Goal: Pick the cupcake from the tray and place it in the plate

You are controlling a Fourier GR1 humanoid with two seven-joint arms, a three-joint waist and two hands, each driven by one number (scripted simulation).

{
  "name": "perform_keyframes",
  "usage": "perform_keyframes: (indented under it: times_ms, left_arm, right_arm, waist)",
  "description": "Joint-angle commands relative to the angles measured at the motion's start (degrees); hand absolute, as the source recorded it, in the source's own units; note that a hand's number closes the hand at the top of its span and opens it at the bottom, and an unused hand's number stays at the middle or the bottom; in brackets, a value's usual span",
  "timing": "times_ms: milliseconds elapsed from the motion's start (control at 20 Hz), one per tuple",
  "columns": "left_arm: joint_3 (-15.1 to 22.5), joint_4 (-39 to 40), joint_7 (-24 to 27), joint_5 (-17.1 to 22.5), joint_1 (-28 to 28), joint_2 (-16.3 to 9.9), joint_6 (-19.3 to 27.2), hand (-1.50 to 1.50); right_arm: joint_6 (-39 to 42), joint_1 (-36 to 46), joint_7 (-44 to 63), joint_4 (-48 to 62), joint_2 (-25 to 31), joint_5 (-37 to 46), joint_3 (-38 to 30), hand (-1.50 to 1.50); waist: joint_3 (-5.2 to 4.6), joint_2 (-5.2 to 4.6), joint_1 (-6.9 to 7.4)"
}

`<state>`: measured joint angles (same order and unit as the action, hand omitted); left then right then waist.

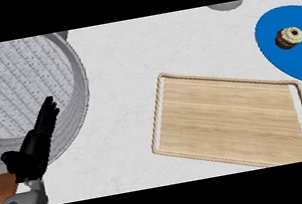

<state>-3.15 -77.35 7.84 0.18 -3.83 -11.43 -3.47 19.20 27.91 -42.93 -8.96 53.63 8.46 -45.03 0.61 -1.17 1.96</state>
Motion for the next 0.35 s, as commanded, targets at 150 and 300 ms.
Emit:
perform_keyframes:
  times_ms: [150,300]
  left_arm:
    - [-0.35,-0.32,-0.12,0.54,-0.10,-0.82,-1.22,0.00]
    - [-0.46,0.67,1.11,0.10,0.24,-0.53,-0.79,0.00]
  right_arm:
    - [1.77,-4.59,-5.42,-0.45,-0.11,0.97,0.77,-1.50]
    - [1.35,-5.00,-5.62,-0.33,0.84,-0.33,-0.68,-1.50]
  waist:
    - [0.11,-0.05,0.30]
    - [0.14,-0.10,0.12]
